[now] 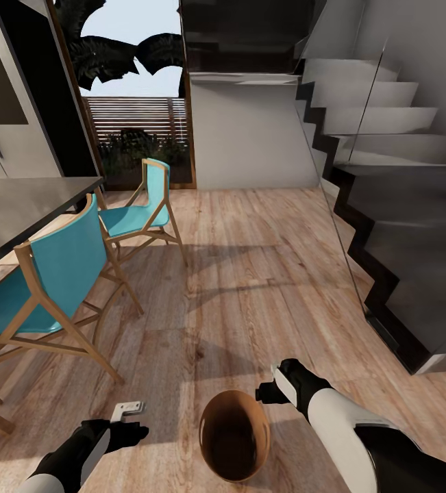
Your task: Put the three can of soda from the living room inside the tash can in the kitchen.
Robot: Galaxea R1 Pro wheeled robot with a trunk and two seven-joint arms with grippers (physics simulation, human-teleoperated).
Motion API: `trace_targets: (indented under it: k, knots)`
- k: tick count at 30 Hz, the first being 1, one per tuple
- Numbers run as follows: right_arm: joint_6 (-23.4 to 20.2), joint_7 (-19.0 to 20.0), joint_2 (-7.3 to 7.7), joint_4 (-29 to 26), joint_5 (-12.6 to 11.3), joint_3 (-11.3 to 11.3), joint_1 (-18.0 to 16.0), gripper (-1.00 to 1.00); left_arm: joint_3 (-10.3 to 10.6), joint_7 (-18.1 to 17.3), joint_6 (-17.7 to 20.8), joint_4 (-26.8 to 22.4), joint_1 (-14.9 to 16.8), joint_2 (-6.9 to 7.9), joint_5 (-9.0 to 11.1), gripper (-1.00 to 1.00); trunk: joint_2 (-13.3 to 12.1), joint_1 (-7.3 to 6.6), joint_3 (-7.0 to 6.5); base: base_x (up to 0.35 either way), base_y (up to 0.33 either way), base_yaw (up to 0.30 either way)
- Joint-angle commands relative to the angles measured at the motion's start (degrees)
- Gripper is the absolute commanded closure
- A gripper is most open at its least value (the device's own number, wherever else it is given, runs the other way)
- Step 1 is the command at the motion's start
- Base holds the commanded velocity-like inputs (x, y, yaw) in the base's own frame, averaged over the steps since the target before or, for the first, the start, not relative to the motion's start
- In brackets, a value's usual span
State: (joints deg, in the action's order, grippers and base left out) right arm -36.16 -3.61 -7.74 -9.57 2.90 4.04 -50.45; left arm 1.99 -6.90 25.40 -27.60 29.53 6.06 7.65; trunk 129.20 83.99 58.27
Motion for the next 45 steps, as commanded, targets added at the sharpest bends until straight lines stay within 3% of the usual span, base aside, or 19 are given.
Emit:
trace_targets:
  k: [1, 5, 40, 45]
  knots:
    - [0.01, 0.0, 0.0, 0.0, 0.0, 0.0, 0.0, -1.0, -0.01, 0.01, 0.0, 0.0, 0.0, 0.0, 0.0, -1.0, 0.0, 0.0, 0.0, 0.0, 0.0, 0.0]
    - [0.01, -0.02, -0.06, 0.06, 0.0, 0.0, 0.0, -1.0, 0.0, 0.04, 0.0, 0.07, 0.0, 0.0, 0.0, -1.0, 0.0, 0.0, 0.0, 0.0, 0.0, 0.0]
    - [-0.05, 0.01, -0.52, 0.16, 0.0, 0.0, 0.0, -1.0, 0.03, -0.04, 0.0, 0.18, 0.0, 0.0, 0.0, -1.0, 14.04, 7.69, 6.28, 0.0, 0.0, 0.0]
    - [-0.05, 0.0, -0.52, 0.15, 0.0, 0.0, 0.0, -1.0, 0.03, -0.04, 0.0, 0.18, -0.06, 0.0, 0.0, -1.0, 14.1, 7.82, 7.39, 0.0, 0.0, 0.0]
